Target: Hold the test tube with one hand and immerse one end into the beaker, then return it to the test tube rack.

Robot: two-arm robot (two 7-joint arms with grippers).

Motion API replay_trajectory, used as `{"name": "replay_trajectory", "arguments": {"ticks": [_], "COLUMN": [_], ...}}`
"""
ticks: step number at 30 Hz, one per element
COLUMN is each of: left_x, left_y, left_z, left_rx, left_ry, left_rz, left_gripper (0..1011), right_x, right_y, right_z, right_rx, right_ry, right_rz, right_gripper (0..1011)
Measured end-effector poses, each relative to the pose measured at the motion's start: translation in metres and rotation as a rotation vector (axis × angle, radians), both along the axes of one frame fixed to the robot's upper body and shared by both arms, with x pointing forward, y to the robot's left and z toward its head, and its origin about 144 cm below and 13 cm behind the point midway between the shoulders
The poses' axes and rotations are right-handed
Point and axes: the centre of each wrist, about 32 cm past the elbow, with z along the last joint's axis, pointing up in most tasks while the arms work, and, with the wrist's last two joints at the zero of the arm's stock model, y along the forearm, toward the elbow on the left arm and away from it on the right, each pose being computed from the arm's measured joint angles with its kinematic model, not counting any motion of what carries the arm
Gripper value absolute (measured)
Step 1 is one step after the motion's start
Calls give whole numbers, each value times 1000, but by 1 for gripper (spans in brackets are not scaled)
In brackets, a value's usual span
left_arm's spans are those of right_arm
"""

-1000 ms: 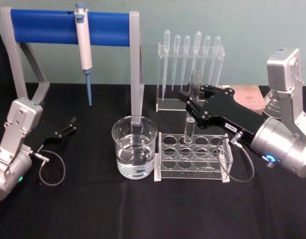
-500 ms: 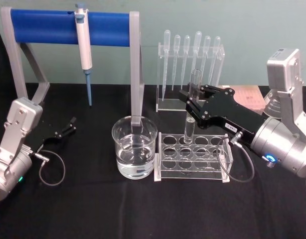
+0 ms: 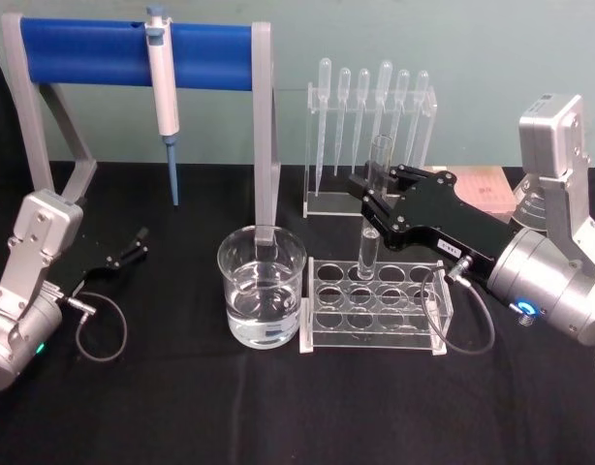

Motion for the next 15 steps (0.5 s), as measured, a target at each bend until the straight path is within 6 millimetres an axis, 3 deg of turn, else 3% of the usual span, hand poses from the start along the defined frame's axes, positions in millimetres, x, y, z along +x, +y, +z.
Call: {"name": "replay_trajectory", "arguments": {"ticks": [9,15], "left_x": [0,0], "left_y": [0,0], "left_z": [0,0], "left_rx": [0,0], "left_ry": [0,0], "left_rz": [0,0], "left_gripper": [1000,1000], "right_x": [0,0], "right_y": [0,5], "right_z": [1,13], "right_rx": [-1,-3], "right_ry": [1,-12], "right_rz": [0,18], "right_gripper": [238,238]}}
